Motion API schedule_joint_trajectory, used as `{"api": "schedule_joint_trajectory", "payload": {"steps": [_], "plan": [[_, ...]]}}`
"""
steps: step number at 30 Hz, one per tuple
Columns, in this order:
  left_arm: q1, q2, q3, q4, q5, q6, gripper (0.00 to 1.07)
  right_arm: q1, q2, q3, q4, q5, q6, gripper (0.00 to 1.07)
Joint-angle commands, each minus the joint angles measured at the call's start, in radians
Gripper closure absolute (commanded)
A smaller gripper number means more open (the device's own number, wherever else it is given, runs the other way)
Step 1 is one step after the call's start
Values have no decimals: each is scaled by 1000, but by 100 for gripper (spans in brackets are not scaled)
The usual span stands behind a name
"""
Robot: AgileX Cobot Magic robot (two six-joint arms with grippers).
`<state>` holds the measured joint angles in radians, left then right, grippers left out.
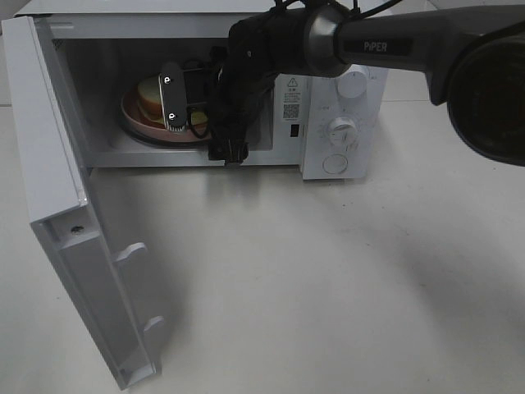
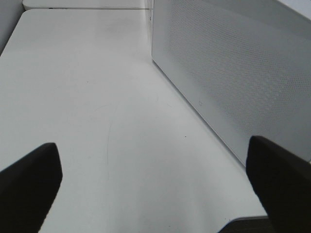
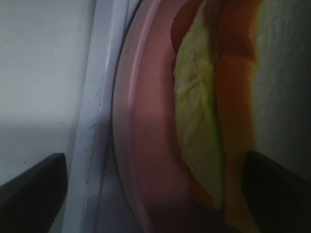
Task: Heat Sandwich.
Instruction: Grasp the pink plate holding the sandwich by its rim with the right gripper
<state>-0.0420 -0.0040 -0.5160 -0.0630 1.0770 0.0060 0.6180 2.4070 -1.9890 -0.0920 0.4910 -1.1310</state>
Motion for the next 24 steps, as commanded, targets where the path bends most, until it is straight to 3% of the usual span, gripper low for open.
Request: {"api": "schedule_joint_trajectory", "payload": {"steps": [1, 21, 23, 24], "plan": [[1, -7, 1, 2, -10, -6, 9, 3, 24, -43, -3, 13, 18, 16], [1, -7, 1, 2, -10, -6, 9, 24, 82, -53, 51, 26, 17, 25], [1, -7, 1, 2, -10, -6, 9, 26, 82, -53, 51, 24, 18, 30], [1, -7, 1, 2, -10, -6, 9, 26, 79, -53, 51, 23, 18, 39]]}}
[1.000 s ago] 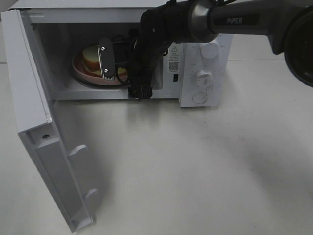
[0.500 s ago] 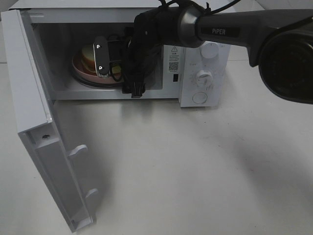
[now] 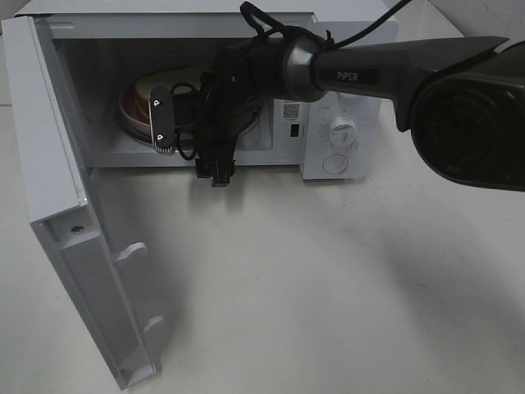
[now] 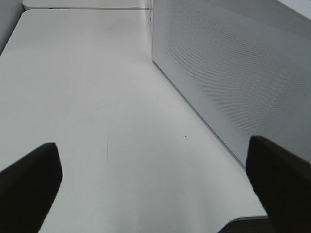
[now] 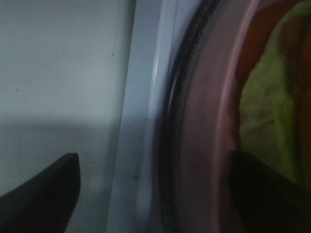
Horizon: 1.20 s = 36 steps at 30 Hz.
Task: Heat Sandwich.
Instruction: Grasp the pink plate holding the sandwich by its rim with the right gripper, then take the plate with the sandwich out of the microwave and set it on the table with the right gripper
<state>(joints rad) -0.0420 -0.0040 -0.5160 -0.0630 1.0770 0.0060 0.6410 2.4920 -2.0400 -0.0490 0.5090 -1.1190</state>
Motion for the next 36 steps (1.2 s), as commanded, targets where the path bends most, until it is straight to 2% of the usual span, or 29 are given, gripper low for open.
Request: {"api": "schedule_joint_trajectory", "payload": {"steps": [1, 4, 5, 6, 8, 9, 36], "plan": [[1, -7, 1, 2, -10, -6, 9, 3, -6, -2, 8, 5, 6, 39], [1, -7, 1, 2, -10, -6, 9, 3, -16, -2, 2, 7, 19, 58], [1, -7, 1, 2, -10, -6, 9, 3, -24, -2, -3, 10, 43, 73], [1, -7, 1, 2, -10, -6, 9, 3, -24, -2, -3, 10, 43, 73], [1, -7, 1, 2, -10, -6, 9, 0, -30, -2, -6, 14, 66, 91], [1, -7, 1, 2, -10, -6, 9, 0, -36, -2, -26, 21, 87, 107], [1, -7, 1, 2, -10, -6, 9, 0, -91, 0, -23, 104, 5, 107]]}}
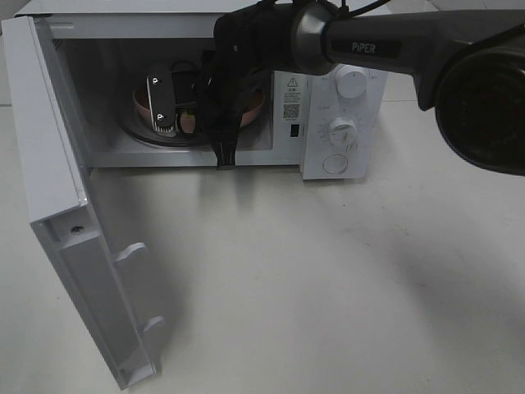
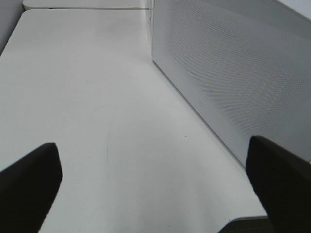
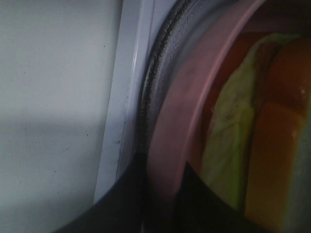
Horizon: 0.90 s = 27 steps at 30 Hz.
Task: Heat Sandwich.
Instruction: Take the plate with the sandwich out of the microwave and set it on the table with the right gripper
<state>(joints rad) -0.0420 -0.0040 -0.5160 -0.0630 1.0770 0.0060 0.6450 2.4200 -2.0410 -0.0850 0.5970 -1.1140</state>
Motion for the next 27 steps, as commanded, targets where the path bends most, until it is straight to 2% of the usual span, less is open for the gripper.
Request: {"api": "schedule_joint_trajectory", "payload": {"steps": [1, 7, 20, 27], "plan": [[1, -7, 1, 2, -10, -6, 9, -4, -19, 1, 13, 16, 0, 107], [1, -7, 1, 2, -10, -6, 9, -4, -39, 26, 5, -4, -2, 107], [1, -7, 1, 2, -10, -6, 9, -1, -191, 317, 4, -255, -74, 107], [1, -7, 1, 2, -10, -6, 9, -1, -267, 454, 5, -312, -133, 107]]}}
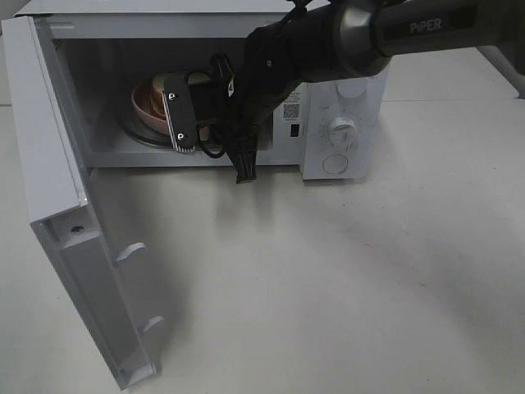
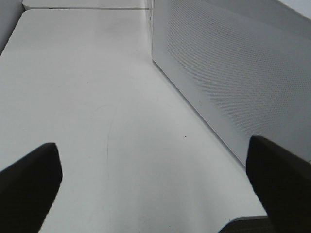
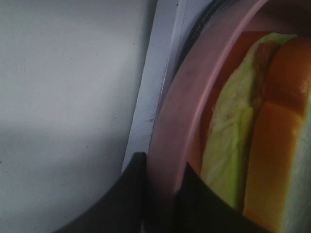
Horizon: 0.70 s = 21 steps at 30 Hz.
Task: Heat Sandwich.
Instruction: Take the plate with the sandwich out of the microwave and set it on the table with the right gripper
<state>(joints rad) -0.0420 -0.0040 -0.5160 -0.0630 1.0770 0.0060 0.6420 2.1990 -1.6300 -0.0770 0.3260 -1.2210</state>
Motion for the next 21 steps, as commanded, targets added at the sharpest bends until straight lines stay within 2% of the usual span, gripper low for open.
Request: {"api": "schedule_joint_trajectory", "payload": {"steps": [1, 12, 21], "plan": [[1, -7, 1, 2, -10, -6, 9, 3, -57, 61, -3, -44, -31, 107], [1, -7, 1, 2, -10, -6, 9, 38, -157, 215, -2, -123, -97, 107], [1, -7, 1, 2, -10, -6, 9, 49, -287, 401, -7, -200, -134, 107]]}}
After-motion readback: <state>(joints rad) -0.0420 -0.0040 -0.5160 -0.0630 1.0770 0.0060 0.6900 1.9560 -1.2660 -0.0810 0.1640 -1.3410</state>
